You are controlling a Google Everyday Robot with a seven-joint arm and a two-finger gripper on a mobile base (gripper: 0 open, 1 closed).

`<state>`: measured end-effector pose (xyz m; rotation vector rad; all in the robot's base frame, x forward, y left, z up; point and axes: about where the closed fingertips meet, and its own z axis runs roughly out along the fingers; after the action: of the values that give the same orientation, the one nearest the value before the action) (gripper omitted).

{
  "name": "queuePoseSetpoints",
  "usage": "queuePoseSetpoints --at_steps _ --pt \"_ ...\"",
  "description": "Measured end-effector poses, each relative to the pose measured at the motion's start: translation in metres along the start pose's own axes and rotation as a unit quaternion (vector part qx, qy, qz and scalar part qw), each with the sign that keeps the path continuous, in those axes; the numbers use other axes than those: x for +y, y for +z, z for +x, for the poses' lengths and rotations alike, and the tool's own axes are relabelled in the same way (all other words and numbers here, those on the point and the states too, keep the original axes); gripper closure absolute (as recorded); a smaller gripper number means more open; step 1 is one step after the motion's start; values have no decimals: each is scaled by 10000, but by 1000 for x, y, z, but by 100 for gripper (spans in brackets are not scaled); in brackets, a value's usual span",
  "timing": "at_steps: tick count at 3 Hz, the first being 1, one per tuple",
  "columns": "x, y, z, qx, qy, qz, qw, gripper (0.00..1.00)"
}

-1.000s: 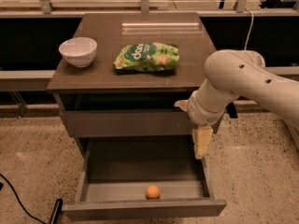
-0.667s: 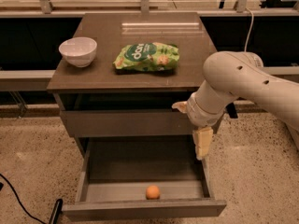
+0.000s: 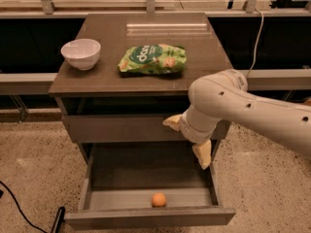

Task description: Pick orange from middle drawer and place on counter

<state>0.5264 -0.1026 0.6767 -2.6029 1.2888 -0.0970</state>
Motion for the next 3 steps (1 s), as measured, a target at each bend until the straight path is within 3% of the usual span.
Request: queuePoseSetpoints --at_steps 1,2,3 --pt "-1 14 -5 436 -1172 272 9918 0" --pt "-4 21 -2 588 -1356 409 9882 0" --pt "-8 32 -6 133 -1275 158 9916 0"
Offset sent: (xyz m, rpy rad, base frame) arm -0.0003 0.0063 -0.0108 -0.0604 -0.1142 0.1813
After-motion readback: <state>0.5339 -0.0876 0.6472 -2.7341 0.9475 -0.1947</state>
